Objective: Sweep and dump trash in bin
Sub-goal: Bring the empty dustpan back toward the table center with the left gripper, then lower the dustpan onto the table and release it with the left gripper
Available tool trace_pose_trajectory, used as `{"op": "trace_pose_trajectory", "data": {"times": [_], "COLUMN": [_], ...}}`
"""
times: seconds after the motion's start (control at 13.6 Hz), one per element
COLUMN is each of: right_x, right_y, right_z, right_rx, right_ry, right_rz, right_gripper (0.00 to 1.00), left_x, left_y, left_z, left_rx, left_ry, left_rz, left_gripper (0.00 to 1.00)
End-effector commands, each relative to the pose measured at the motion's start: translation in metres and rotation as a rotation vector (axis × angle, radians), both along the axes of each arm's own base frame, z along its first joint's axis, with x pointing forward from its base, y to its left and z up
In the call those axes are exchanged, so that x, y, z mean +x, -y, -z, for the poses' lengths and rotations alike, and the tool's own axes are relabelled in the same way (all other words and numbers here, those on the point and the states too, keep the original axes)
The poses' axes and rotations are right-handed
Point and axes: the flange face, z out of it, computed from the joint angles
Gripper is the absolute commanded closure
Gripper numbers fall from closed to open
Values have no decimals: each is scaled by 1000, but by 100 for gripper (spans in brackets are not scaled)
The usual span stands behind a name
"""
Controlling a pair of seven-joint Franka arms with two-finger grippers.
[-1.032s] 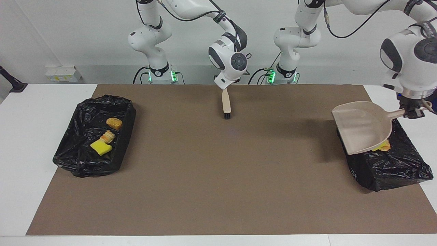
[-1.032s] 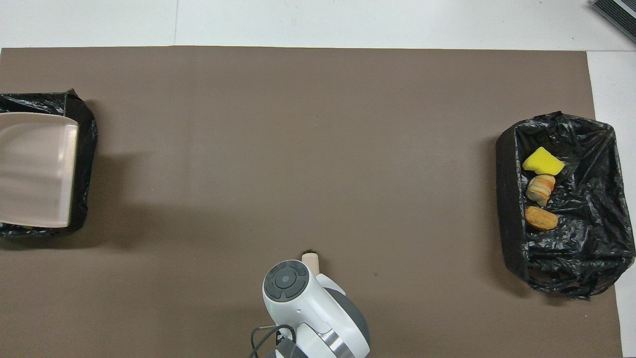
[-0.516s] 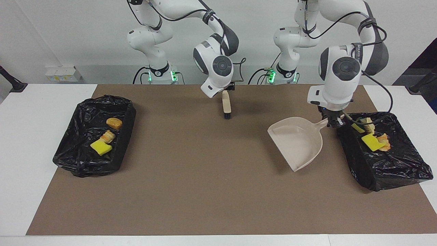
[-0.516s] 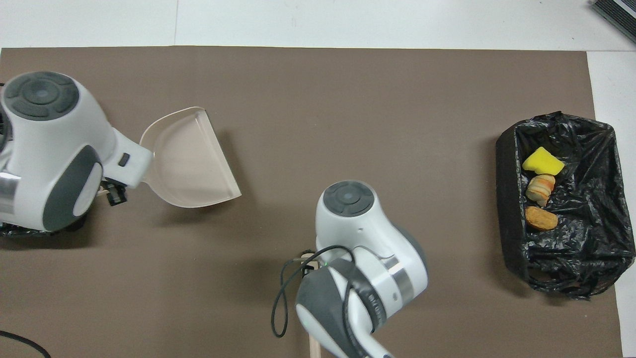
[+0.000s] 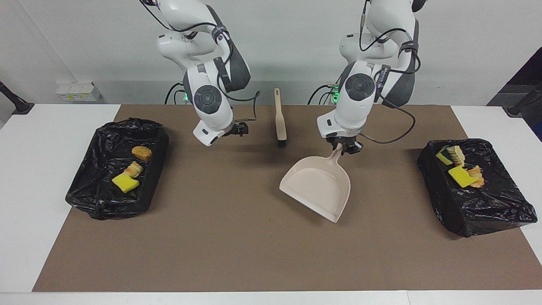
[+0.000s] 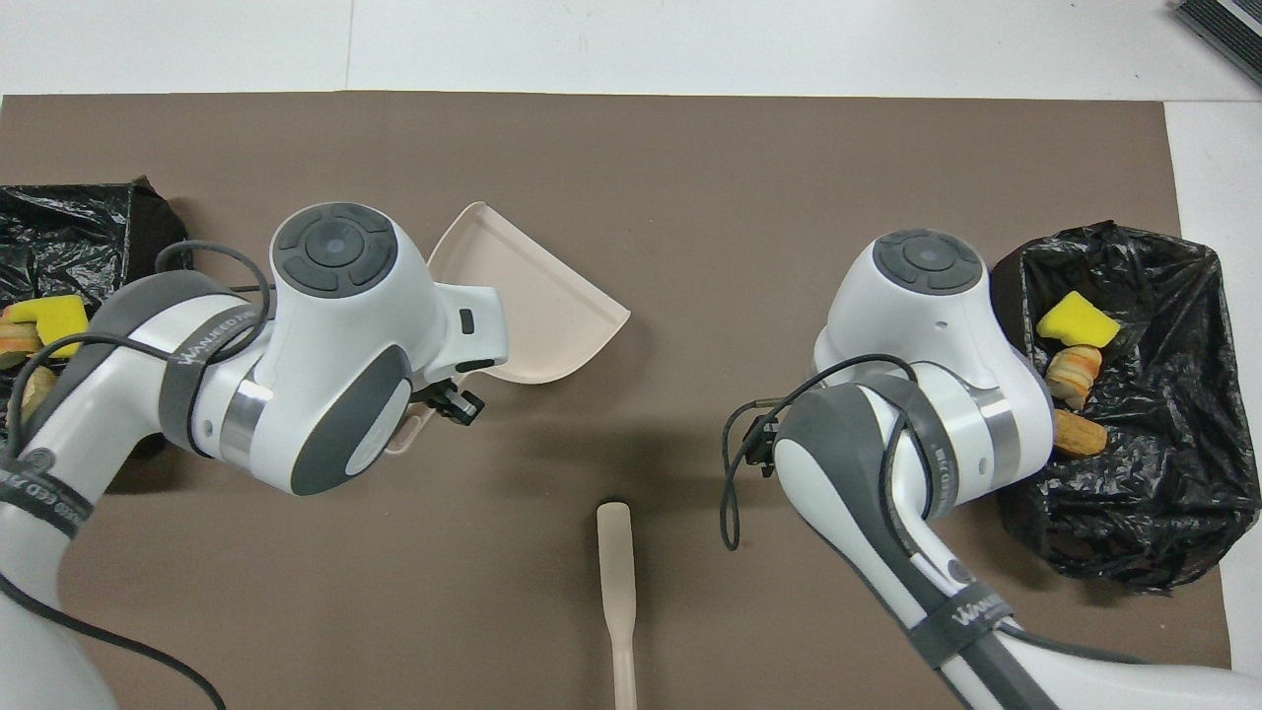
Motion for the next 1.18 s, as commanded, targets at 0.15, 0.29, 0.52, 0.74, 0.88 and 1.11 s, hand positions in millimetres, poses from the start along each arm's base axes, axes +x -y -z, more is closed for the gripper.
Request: {"op": "trace_pose_trajectory", "data": {"times": [0.15, 0.29, 0.52, 0.74, 0.88, 1.11], "right_x": [34, 45, 56, 64, 68, 69], "right_y": [89, 121, 134, 140, 160, 197], "right_z": [-23, -38, -72, -105, -121, -150], "right_rx": [64, 60, 27, -4, -39, -57], "right_ry": [51, 85, 139, 211, 243, 304], "right_rz": [-135, -167, -176, -176, -155, -87], "right_gripper": [0, 0, 0, 0, 0, 0], "left_x": [-2, -10, -7, -22, -18, -17], "left_y": [67, 92, 108, 134, 137, 132], "left_z": [18, 29, 28, 46, 42, 33], "left_rx": [-66, -85, -142, -136, -134, -111], "left_ry": [10, 10, -6, -27, -26, -21], "left_rz": [-271, -355, -528, -513, -507, -492], "left_gripper": [100, 100, 100, 100, 100, 42]}}
